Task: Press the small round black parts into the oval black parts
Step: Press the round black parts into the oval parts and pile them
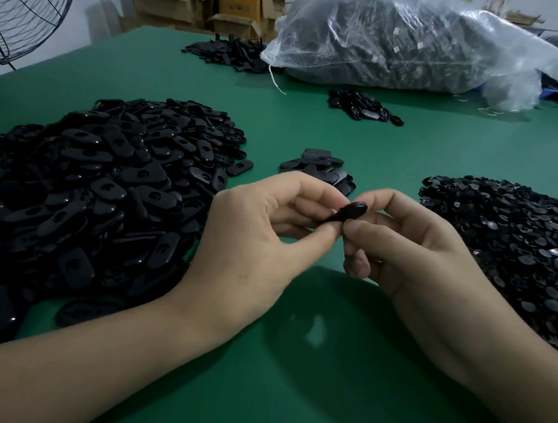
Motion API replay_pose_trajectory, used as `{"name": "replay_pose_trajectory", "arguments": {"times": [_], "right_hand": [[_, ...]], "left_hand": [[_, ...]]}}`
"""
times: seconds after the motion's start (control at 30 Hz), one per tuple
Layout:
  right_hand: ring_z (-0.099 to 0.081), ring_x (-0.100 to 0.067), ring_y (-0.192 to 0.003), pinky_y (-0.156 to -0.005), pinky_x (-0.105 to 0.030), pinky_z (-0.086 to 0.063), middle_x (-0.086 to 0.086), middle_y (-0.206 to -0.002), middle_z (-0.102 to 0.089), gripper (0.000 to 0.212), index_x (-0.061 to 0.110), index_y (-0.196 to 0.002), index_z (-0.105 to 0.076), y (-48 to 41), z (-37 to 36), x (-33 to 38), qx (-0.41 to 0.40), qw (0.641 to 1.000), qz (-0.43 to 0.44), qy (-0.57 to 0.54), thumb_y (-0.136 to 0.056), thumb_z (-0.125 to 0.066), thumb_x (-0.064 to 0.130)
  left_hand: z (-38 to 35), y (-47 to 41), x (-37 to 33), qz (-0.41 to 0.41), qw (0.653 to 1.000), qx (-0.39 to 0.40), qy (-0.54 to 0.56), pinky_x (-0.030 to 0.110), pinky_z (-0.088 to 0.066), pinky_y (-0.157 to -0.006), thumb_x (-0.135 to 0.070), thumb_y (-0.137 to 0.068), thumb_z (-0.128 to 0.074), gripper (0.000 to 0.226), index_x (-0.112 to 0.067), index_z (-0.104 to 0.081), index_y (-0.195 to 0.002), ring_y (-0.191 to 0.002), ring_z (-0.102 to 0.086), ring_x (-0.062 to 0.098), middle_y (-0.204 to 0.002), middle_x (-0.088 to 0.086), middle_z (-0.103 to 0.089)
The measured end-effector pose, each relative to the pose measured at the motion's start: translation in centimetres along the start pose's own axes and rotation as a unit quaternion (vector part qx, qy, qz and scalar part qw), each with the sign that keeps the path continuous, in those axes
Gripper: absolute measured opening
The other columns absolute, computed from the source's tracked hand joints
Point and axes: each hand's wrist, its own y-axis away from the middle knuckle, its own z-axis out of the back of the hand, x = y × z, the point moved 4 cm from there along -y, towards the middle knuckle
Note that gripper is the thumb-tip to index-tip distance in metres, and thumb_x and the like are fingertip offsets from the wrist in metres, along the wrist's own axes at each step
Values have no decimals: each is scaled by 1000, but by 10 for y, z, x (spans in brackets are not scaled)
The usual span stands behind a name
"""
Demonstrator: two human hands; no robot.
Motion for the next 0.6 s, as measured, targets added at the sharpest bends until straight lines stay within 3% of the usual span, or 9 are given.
{"name": "replay_pose_trajectory", "arguments": {"times": [0.1,0.2,0.27,0.37,0.5,0.6], "right_hand": [[-54,-17,-58,-57,-26,-46,-3,-71,-64,20,18,-98,-62,4,4,10,-51,988,81,123,-87,-77,10],[-58,-17,-61,-59,-24,-46,4,-73,-63,18,26,-97,-65,10,2,27,-77,901,230,359,-87,-77,17],[-59,-15,-66,-62,-18,-43,11,-76,-62,11,27,-96,-72,13,0,33,-74,843,287,449,-88,-76,21],[-58,-12,-67,-66,-13,-41,11,-81,-61,9,25,-97,-77,12,1,35,-66,808,312,496,-90,-75,20],[-59,-12,-65,-63,-25,-45,7,-82,-62,7,24,-97,-79,10,5,35,-56,784,321,529,-92,-75,23],[-61,-16,-67,-63,-31,-47,7,-84,-65,7,24,-97,-79,9,5,35,-45,782,315,537,-91,-76,26]], "left_hand": [[1,0,0,10,1000,-9,2,18,-59,-75,-5,-85,-81,23,-24,-76,-96,-80,-77,10,-86,-7,-79],[1,0,3,26,1000,-7,-1,26,-62,-73,-7,-85,-82,23,-26,-77,-97,-78,-77,15,-86,-6,-78],[1,0,5,37,999,-2,1,33,-63,-74,-7,-85,-82,24,-26,-77,-98,-78,-77,16,-87,-4,-78],[-1,-2,9,65,997,24,36,38,-63,-80,-6,-88,-79,22,-22,-77,-103,-84,-78,18,-89,0,-79],[-2,-3,12,103,989,52,87,15,-55,-70,-2,-91,-75,21,-18,-77,-104,-83,-78,14,-88,0,-80],[-2,-4,15,124,984,59,112,11,-52,-65,0,-91,-73,21,-15,-76,-106,-82,-78,12,-88,1,-80]]}}
